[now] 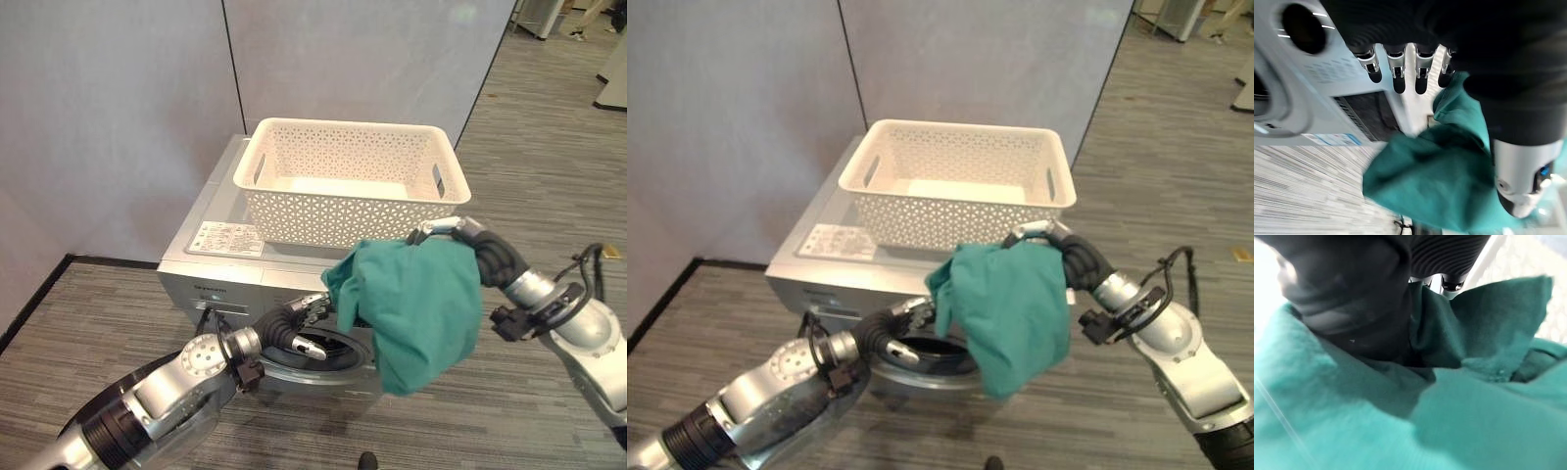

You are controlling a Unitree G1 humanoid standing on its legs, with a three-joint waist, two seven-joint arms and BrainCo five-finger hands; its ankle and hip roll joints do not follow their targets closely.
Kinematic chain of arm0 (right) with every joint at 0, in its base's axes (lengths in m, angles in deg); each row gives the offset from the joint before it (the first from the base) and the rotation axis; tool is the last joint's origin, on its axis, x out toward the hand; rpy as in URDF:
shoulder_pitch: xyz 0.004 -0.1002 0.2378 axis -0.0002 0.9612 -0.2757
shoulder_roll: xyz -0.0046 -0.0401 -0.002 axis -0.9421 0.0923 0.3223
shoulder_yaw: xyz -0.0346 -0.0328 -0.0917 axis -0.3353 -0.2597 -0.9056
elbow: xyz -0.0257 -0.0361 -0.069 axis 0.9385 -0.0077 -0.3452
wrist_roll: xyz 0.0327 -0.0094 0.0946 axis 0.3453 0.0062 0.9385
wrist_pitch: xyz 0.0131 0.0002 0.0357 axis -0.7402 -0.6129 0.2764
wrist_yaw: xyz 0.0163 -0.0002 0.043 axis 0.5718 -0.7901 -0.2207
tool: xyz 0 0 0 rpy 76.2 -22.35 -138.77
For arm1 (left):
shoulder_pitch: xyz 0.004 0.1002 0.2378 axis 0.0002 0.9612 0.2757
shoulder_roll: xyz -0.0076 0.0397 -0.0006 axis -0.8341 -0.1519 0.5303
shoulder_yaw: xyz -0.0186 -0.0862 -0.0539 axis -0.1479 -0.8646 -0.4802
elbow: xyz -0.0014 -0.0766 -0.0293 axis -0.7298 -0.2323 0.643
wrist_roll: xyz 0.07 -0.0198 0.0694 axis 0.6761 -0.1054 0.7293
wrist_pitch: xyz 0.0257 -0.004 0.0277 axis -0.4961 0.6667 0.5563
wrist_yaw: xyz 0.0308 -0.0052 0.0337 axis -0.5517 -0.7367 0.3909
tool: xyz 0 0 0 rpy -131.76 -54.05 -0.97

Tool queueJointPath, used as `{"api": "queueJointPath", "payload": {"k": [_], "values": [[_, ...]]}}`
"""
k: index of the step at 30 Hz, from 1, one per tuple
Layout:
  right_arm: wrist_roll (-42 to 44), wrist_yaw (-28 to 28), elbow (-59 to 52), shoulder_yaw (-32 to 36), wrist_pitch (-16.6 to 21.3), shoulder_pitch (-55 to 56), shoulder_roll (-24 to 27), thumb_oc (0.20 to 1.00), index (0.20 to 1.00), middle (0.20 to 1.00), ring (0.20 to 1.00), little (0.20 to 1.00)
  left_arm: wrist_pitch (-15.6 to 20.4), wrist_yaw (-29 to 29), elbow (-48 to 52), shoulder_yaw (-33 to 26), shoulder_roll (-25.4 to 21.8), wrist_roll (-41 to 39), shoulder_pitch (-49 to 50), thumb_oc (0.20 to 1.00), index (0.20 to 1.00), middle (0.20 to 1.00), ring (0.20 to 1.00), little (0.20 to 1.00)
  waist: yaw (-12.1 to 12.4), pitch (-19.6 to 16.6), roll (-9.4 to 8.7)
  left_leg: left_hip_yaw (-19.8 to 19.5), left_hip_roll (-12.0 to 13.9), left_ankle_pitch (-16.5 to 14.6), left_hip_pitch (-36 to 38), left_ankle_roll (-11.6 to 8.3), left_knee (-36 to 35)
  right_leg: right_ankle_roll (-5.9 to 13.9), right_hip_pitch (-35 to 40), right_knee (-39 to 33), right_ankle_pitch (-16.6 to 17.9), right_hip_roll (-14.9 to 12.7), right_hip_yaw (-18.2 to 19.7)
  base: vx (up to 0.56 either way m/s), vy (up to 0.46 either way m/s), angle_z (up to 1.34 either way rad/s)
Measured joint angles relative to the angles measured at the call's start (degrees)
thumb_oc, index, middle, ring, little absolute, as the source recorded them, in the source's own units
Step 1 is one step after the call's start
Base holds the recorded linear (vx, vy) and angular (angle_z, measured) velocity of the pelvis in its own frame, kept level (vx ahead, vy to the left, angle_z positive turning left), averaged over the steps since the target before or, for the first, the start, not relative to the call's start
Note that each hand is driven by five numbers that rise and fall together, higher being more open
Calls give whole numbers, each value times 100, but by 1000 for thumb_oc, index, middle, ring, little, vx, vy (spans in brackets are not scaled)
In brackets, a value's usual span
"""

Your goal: Grab the laundry basket,head to the washer,open it,put in the laundry and shut it.

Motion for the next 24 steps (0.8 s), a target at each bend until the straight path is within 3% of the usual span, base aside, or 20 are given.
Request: {"api": "queueJointPath", "payload": {"k": [7,14,16,19,24], "values": [[-219,31,114,191,-20,34,247,200,200,200,200,200,1,110,453,113,-156,-404,-413,1000,1000,1000,1000,1000,26,30,237,-363,-48,25,-74,-29,-2,63,181,0,-137,-61,-338,-24,-18,27],[-580,48,531,100,-36,-128,334,200,200,200,200,200,-56,159,589,348,88,-430,-459,1000,1000,1000,1000,1000,74,28,269,-446,-70,44,-110,-38,7,46,186,48,-131,-75,-435,-8,-4,7],[-677,136,528,100,-96,-233,81,200,200,200,200,200,-105,122,129,367,823,-287,-618,1000,1000,1000,1000,1000,79,33,262,-515,-74,45,-123,-40,22,44,198,48,-129,-76,-498,-16,-10,13],[-785,192,528,101,-125,-391,-207,200,200,200,200,200,-107,41,-126,365,1474,88,-701,1000,1000,1000,1000,1000,62,40,251,-538,-70,48,-123,-45,24,41,217,48,-137,-73,-540,-21,-5,7],[-907,368,524,-86,-295,-671,-813,200,200,200,200,200,-105,-141,-1500,379,2839,1037,-1155,1000,1000,1000,1000,1000,-18,89,177,-581,-69,47,-146,-45,32,45,263,40,-198,-74,-579,-11,-4,4]]}}
